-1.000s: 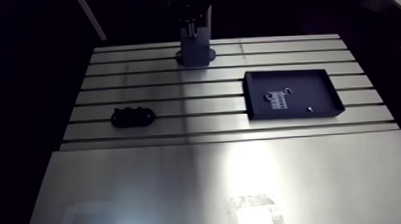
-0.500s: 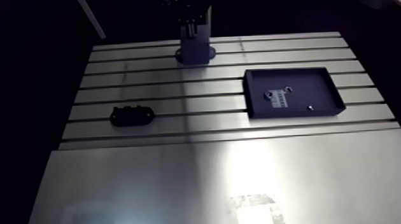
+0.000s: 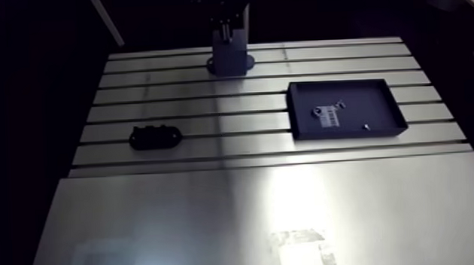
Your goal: Pick up the M10 bolt and insert it into the hex recess until seated.
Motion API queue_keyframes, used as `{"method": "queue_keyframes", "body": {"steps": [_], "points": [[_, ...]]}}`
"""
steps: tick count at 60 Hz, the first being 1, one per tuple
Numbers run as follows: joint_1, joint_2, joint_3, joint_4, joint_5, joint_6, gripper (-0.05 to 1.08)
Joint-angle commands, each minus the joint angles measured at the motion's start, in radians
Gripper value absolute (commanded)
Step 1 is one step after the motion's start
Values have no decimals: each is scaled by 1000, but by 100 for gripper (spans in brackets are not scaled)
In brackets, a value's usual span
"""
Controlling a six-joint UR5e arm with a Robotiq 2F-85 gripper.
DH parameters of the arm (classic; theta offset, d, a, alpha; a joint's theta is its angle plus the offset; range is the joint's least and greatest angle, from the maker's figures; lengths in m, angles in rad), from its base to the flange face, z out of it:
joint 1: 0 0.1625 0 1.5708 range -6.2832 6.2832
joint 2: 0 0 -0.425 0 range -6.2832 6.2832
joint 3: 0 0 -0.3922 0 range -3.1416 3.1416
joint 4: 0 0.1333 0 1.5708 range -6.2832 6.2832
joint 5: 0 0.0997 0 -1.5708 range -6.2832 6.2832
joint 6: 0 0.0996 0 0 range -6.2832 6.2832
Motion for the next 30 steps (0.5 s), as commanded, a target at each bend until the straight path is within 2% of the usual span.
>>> {"method": "queue_keyframes", "body": {"steps": [1, 22, 28, 29, 30], "points": [[4, -14, -23, 33, 2, -21, 108], [4, -56, -31, 95, 1, -27, 107], [4, -76, -27, 121, 1, -27, 98], [6, -85, -24, 129, 2, -27, 88], [6, -85, -24, 129, 2, -27, 88]]}}
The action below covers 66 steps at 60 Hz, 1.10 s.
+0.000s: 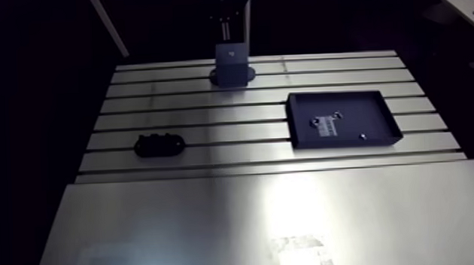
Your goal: Pick up the M10 bolt and insert it into the hex recess until seated.
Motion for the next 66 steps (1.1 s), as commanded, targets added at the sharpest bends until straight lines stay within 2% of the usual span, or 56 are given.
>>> {"method": "queue_keyframes", "body": {"steps": [1, 2, 3, 4, 5, 6, 7, 9, 11, 13, 26, 34, 52, 54, 55, 66], "points": [[1, -46, 9, 56, 3, -1, 69], [1, -46, 9, 56, 3, -1, 69], [3, -56, 12, 66, 3, -1, 45], [3, -56, 12, 66, 3, -1, 45], [3, -68, 15, 76, 2, 0, 21], [3, -68, 15, 76, 2, 0, 21], [4, -82, 19, 84, 0, 3, 2], [3, -98, 25, 88, 3, 7, 1], [3, -118, 31, 89, -4, 11, 0], [0, -151, 36, 92, 1, 17, 0], [-8, -222, 54, 150, 0, 39, 0], [-8, -291, 56, 209, 0, 42, 0], [-3, -358, 56, 260, 10, 57, 0], [-1, -363, 58, 262, 13, 61, 0], [1, -375, 60, 263, 21, 62, 0], [3, -407, 68, 265, 23, 63, 0]]}}
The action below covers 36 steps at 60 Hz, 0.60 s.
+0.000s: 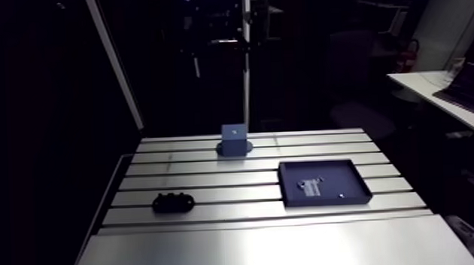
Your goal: Pick up the M10 bolt and insert it into the hex recess until seated.
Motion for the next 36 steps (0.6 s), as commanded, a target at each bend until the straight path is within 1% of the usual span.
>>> {"method": "queue_keyframes", "body": {"steps": [1, 16, 22, 36], "points": [[3, -64, 16, 15, 10, 8, 0], [0, -107, 41, 13, 12, 8, 0], [5, -132, 48, 16, 16, 8, 0], [5, -143, 33, 46, 18, 13, 0]]}}
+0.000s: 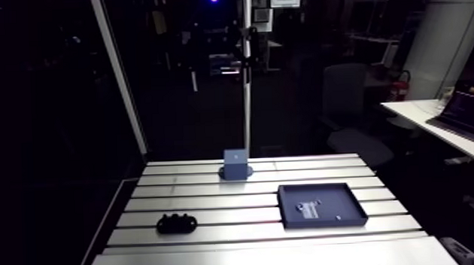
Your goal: Pick up the M10 bolt and insert it into the hex recess until seated.
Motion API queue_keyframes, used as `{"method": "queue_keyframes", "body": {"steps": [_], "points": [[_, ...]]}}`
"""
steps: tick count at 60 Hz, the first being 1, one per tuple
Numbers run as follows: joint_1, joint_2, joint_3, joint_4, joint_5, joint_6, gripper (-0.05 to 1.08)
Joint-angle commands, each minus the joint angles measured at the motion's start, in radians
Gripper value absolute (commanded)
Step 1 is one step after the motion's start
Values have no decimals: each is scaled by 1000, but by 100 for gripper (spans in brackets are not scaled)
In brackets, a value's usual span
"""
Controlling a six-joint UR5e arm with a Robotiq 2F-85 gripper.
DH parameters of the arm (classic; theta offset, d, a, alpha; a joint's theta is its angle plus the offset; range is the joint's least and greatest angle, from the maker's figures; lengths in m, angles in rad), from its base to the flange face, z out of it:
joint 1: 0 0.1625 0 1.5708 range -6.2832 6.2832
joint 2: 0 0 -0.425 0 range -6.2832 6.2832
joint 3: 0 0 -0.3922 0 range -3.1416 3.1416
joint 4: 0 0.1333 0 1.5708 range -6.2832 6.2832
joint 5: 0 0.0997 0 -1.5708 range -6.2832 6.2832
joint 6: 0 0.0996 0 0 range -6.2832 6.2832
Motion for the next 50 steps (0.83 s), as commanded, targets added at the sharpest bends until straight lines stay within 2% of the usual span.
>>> {"method": "queue_keyframes", "body": {"steps": [1, 50], "points": [[1, -19, -7, 26, 2, 3, 0], [2, -9, -9, 30, 5, 3, 0]]}}
